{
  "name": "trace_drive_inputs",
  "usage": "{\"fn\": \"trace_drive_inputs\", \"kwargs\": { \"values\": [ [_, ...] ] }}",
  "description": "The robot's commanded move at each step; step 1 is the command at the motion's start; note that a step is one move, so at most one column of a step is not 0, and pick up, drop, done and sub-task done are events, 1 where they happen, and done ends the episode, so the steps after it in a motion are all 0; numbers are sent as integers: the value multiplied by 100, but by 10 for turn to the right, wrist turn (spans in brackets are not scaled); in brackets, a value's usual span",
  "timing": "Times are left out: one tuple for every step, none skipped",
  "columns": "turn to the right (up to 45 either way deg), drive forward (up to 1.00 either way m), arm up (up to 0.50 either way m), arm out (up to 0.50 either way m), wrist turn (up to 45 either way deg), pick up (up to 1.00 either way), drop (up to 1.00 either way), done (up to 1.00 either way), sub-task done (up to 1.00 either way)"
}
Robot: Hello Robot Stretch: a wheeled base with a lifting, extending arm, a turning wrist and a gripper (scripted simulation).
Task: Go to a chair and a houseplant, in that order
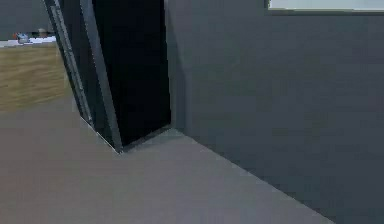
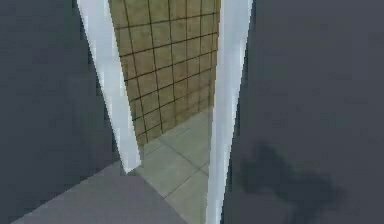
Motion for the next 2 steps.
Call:
{"fn": "trace_drive_inputs", "kwargs": {
  "values": [
    [390,0,0,0,0,0,0,0,0],
    [30,0,0,0,0,0,0,0,0]
  ]
}}
